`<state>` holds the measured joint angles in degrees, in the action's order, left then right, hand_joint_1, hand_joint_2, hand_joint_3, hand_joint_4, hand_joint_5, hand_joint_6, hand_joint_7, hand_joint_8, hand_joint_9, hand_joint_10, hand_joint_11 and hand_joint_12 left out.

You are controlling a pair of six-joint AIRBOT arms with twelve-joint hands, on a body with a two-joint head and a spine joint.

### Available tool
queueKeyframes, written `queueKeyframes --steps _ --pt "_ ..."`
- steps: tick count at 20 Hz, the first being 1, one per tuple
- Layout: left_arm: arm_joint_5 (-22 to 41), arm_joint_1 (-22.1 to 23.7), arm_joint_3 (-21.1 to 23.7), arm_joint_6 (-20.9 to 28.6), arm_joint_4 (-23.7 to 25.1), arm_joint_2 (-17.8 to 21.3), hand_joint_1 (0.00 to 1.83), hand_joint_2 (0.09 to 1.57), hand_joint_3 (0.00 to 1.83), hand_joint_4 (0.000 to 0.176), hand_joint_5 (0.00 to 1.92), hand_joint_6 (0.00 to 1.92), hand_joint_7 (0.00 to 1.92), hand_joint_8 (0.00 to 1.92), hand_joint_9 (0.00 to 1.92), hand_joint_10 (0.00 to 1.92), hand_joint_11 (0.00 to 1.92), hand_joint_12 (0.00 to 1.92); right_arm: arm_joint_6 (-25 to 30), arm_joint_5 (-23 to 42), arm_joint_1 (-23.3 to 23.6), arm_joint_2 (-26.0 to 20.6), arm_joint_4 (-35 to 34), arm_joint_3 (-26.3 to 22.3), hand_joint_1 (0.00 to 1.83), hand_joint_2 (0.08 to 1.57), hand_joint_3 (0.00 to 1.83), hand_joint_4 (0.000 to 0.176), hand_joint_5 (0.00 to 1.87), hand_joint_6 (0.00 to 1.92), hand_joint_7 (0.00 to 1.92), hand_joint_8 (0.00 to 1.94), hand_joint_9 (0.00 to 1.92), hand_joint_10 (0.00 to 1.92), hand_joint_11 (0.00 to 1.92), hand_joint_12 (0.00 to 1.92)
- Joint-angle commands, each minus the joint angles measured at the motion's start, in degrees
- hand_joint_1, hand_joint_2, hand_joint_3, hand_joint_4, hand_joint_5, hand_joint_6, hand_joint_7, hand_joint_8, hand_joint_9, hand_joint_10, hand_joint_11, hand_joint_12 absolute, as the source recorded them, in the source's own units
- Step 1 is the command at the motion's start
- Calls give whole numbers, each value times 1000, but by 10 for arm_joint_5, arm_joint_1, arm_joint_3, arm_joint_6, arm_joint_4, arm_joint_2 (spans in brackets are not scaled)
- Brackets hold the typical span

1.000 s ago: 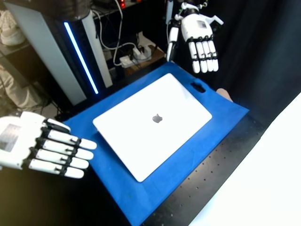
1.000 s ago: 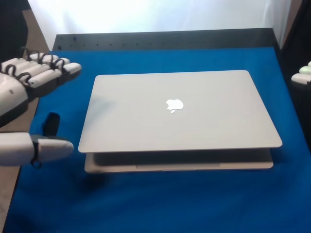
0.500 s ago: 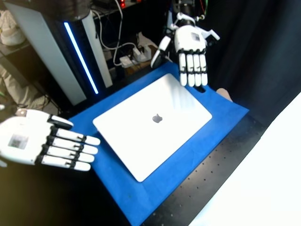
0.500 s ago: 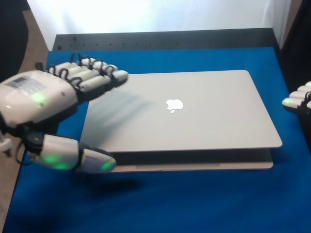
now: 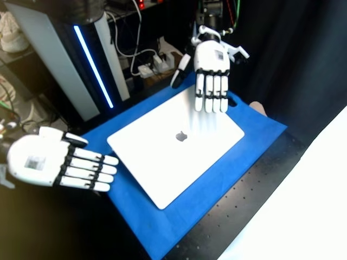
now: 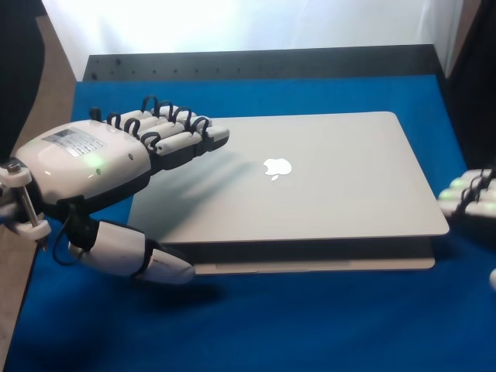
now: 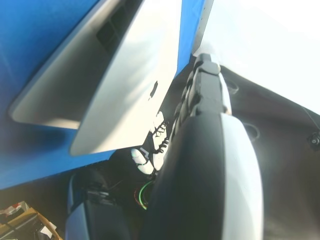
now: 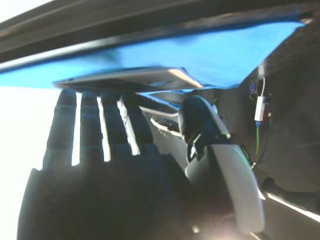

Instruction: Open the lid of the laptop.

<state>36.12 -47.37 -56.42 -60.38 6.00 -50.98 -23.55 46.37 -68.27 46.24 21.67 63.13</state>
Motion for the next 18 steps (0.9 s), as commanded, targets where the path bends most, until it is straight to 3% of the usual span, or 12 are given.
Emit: queueKeyframes --steps 1,6,9,13,16,18 --pt "66 8 -1 2 -4 -3 551 909 7 14 0 0 0 0 0 0 0 0 7 50 9 2 -12 3 0 1431 0 0 87 18 50 12 14 5 0 0" --pt "67 9 -1 2 -5 -3 572 896 0 3 0 0 0 0 0 0 0 0 21 44 20 10 15 4 86 1415 0 0 143 11 87 7 12 1 11 3" --pt "66 8 -1 3 -5 -3 574 900 1 10 0 0 0 0 0 0 0 0 21 34 54 17 41 5 121 1408 0 0 164 5 123 9 42 7 61 22" --pt "65 8 -2 3 -5 -2 589 903 2 5 0 0 0 0 0 0 0 0 21 34 88 25 46 12 208 1400 0 0 119 2 65 0 10 0 1 0" --pt "63 8 -2 4 -5 -2 615 894 0 31 0 0 0 0 0 0 0 0 21 34 92 32 47 13 254 1397 0 0 115 1 69 1 18 5 0 0" --pt "64 8 -2 4 -8 -2 607 896 0 27 0 0 0 0 0 0 0 0 21 34 92 40 51 13 229 1395 0 0 76 0 9 0 1 0 0 0"
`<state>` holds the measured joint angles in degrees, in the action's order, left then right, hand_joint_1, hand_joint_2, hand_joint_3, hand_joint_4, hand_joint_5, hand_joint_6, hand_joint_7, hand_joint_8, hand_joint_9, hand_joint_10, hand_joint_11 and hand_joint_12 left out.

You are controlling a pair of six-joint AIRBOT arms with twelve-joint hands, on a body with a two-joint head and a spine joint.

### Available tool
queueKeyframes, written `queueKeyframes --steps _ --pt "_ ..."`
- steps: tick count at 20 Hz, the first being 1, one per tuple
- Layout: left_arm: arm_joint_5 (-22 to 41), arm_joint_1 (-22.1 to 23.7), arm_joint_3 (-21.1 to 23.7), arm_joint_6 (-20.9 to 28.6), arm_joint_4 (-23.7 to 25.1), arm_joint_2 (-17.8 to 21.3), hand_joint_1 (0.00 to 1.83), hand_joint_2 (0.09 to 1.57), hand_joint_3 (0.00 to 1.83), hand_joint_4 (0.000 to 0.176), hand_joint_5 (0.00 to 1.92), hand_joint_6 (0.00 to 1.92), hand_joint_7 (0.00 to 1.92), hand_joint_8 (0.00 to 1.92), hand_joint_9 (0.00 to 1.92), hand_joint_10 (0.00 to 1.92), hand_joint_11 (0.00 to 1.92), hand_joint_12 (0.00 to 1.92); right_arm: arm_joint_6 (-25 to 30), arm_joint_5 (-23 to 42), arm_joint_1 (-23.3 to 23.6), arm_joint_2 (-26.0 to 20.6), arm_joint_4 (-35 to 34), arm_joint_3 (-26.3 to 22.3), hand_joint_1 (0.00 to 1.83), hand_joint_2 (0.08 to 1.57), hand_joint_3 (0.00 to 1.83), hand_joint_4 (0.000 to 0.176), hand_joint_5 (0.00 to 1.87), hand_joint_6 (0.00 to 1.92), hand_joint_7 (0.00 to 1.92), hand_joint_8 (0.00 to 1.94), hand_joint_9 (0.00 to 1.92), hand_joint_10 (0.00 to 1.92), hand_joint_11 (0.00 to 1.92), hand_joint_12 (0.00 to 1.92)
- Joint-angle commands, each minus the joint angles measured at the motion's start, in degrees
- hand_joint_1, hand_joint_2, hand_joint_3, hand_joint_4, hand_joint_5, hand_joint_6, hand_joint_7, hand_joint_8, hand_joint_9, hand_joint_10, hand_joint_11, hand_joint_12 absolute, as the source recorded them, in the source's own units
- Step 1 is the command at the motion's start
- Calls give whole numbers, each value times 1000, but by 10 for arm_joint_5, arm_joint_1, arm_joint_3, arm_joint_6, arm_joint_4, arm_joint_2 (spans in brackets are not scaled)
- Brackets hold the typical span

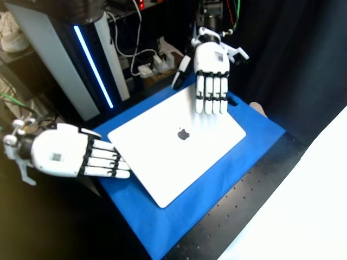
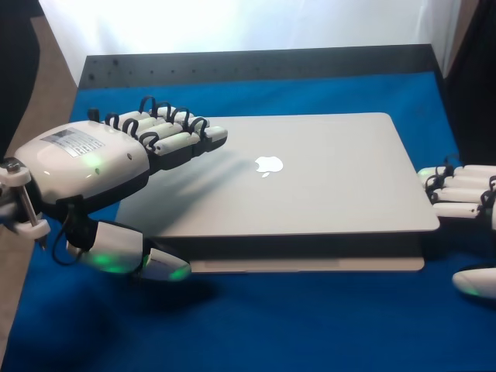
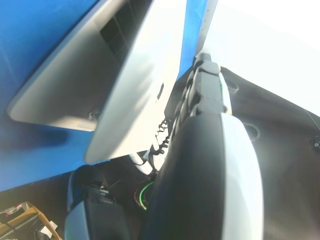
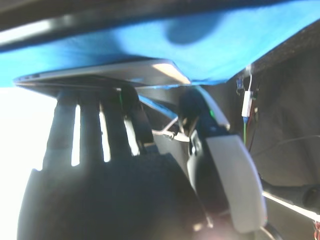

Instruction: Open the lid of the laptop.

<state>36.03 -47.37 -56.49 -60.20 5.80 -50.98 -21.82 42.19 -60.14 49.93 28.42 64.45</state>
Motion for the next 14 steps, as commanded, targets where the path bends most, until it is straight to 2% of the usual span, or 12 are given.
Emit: queueKeyframes --steps 1,3,4,5,6,8,11,13,14 --pt "65 8 -1 2 -7 -2 605 894 0 26 0 0 0 0 0 0 0 0 3 76 11 7 -12 -1 203 1397 0 0 80 2 1 0 0 0 0 0" --pt "66 8 -1 2 -8 -2 605 890 0 23 0 0 0 0 0 0 0 0 4 76 11 11 -6 -1 167 1401 2 0 134 14 63 14 7 2 6 2" --pt "67 8 -1 2 -9 -2 603 892 0 32 0 0 0 0 0 0 0 0 4 76 11 14 -2 -1 141 1414 2 0 161 9 108 12 12 1 24 8" --pt "68 8 -1 3 -10 -2 603 892 0 32 0 0 0 0 0 0 0 0 4 76 10 15 1 -1 141 1414 2 0 161 9 108 12 12 1 24 8" --pt "68 8 -1 3 -10 -1 587 898 1 21 0 0 0 0 0 0 0 0 4 74 10 17 5 -1 185 1404 0 0 174 8 139 14 25 4 20 6" --pt "69 8 0 3 -11 -1 573 910 6 9 0 0 0 0 0 0 0 0 4 69 10 17 11 -4 213 1400 0 0 147 1 117 1 2 0 0 0" --pt "70 8 0 5 -13 -1 559 912 5 19 0 0 0 0 0 0 0 0 5 57 4 20 26 -7 212 1386 0 0 130 1 99 3 12 3 0 0" --pt "71 8 1 5 -13 -2 538 920 7 20 0 0 0 0 0 0 0 0 15 47 -1 21 40 -9 183 1385 0 0 102 0 51 0 0 0 0 0" --pt "72 8 1 5 -13 -2 535 929 9 12 0 0 0 0 0 0 0 0 26 45 -4 21 46 -8 128 1391 2 0 113 4 54 2 0 0 0 0"
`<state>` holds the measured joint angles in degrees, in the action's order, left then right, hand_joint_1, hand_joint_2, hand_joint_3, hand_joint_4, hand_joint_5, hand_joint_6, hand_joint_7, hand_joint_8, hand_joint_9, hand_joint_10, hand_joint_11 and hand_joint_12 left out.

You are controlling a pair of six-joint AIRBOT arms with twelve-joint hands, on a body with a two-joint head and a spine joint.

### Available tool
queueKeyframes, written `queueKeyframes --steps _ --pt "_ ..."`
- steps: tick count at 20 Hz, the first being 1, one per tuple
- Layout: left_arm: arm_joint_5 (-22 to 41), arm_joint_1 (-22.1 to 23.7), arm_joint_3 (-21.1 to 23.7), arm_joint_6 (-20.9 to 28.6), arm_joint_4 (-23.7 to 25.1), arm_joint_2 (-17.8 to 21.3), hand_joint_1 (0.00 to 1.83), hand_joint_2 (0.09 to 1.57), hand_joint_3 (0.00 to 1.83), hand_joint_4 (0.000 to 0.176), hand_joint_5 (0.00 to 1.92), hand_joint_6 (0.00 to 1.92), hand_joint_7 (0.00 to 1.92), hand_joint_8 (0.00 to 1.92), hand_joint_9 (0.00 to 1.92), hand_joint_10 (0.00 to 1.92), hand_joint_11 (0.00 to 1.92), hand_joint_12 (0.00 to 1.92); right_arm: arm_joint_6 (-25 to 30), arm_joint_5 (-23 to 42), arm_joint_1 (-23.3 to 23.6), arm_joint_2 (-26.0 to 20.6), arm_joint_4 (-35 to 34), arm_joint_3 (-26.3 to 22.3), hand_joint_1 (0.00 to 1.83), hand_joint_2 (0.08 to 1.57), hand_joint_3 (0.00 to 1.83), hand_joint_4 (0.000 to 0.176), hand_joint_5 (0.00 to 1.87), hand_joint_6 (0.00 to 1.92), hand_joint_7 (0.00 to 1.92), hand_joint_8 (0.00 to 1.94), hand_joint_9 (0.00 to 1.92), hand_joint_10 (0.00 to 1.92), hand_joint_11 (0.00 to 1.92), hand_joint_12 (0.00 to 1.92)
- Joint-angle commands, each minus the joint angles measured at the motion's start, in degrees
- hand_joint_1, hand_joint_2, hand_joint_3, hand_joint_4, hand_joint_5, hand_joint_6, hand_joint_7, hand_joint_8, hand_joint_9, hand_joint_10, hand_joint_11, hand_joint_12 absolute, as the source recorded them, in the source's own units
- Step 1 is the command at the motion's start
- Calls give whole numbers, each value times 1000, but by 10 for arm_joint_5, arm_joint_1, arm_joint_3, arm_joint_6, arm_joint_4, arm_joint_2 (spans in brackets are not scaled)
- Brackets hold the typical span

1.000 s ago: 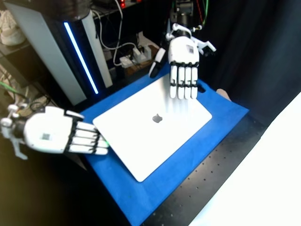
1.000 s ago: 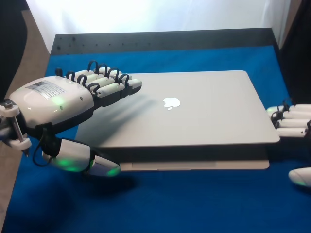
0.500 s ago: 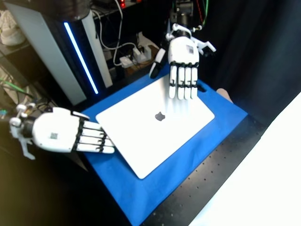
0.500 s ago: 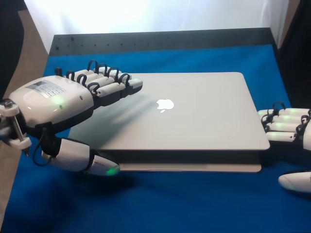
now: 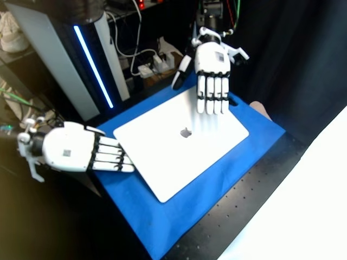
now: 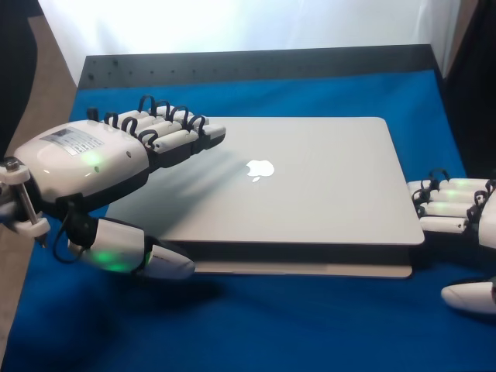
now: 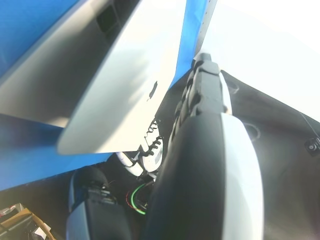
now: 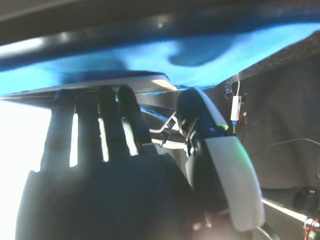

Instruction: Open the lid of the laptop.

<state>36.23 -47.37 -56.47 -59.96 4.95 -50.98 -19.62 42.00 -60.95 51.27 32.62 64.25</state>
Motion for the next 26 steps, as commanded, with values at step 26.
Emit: queueKeyframes --steps 26 --pt "45 99 -94 -3 -24 -133 786 952 5 15 0 0 0 0 0 0 0 0 12 46 14 25 36 -6 282 1317 0 0 132 7 65 6 0 0 0 0"
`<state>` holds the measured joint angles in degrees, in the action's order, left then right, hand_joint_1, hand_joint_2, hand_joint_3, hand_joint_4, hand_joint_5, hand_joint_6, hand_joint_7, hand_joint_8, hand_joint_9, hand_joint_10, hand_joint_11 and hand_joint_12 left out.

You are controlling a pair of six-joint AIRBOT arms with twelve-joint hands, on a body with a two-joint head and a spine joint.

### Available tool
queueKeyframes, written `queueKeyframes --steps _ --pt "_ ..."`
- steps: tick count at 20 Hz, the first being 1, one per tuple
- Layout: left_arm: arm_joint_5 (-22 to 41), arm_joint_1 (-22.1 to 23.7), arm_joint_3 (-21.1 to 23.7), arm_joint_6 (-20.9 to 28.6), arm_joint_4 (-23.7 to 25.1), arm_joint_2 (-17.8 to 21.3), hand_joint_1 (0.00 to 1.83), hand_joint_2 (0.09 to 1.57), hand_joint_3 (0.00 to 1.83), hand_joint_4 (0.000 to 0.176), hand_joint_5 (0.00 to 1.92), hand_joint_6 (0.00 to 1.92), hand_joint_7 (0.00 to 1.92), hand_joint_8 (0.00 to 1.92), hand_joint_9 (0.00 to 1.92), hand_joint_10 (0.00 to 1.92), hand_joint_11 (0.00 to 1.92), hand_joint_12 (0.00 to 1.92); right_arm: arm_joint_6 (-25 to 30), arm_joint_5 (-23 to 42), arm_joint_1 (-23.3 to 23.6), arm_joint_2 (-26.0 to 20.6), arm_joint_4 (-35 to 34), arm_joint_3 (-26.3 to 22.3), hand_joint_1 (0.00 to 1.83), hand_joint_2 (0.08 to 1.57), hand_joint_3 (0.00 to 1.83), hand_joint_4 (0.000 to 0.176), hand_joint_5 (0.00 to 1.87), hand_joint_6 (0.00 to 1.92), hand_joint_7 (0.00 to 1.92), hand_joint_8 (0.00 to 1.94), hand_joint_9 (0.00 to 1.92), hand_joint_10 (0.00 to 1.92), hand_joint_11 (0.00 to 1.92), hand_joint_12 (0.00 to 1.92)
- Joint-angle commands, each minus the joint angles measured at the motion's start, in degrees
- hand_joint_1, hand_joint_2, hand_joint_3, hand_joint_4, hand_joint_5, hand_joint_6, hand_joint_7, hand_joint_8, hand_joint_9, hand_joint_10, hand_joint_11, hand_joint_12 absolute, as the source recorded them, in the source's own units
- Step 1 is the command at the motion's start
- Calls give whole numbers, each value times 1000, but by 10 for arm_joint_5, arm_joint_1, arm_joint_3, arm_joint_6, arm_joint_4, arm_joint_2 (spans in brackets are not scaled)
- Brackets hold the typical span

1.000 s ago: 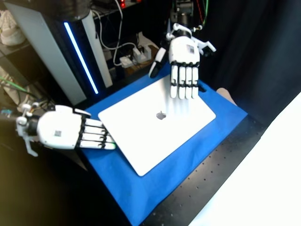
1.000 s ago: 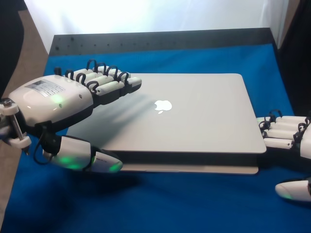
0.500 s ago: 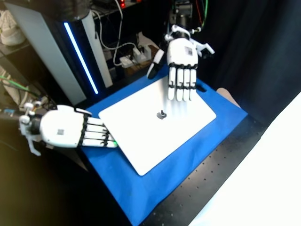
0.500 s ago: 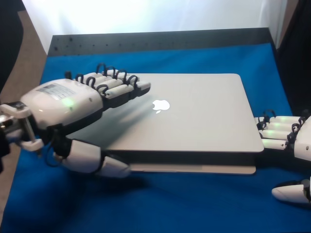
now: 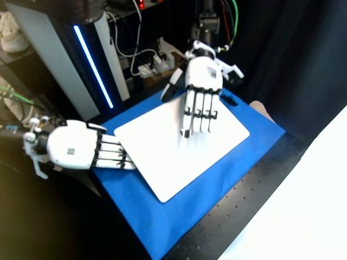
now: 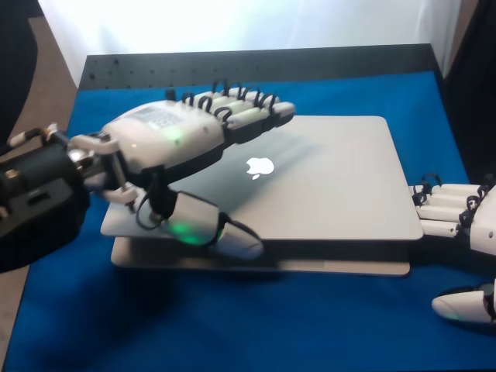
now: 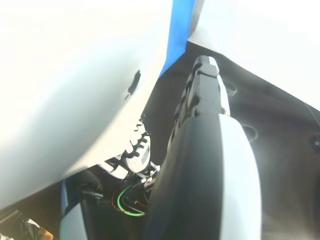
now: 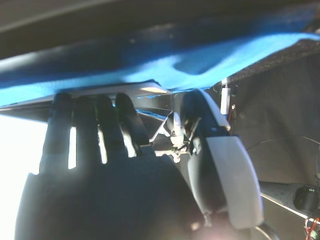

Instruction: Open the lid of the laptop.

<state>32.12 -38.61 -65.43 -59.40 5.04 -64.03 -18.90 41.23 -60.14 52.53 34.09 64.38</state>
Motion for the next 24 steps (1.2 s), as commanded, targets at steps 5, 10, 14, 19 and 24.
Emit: queueKeyframes --steps 5,10,14,19,24 --pt "70 28 -8 -37 -33 -20 809 939 0 13 0 0 0 0 0 0 0 0 12 53 7 13 22 -4 85 1386 15 0 145 2 77 2 0 0 0 0" --pt "100 12 49 -35 -13 5 735 871 0 0 0 0 0 0 0 0 0 0 15 48 9 13 24 -1 3 1391 6 0 105 0 53 0 6 3 12 5" --pt "113 -13 66 20 19 23 751 891 0 0 0 0 0 0 0 0 0 0 19 42 11 13 27 -1 0 1391 4 0 60 0 23 0 0 0 32 14" --pt "123 -50 90 38 36 52 716 859 0 0 0 0 0 0 0 0 0 0 30 34 11 15 31 -1 0 1399 0 0 95 3 402 3 486 3 178 622" --pt "54 -24 58 -43 12 11 600 924 15 0 0 0 0 0 0 0 0 0 34 34 11 15 33 -2 83 1372 3 0 153 2 84 8 23 3 3 40"
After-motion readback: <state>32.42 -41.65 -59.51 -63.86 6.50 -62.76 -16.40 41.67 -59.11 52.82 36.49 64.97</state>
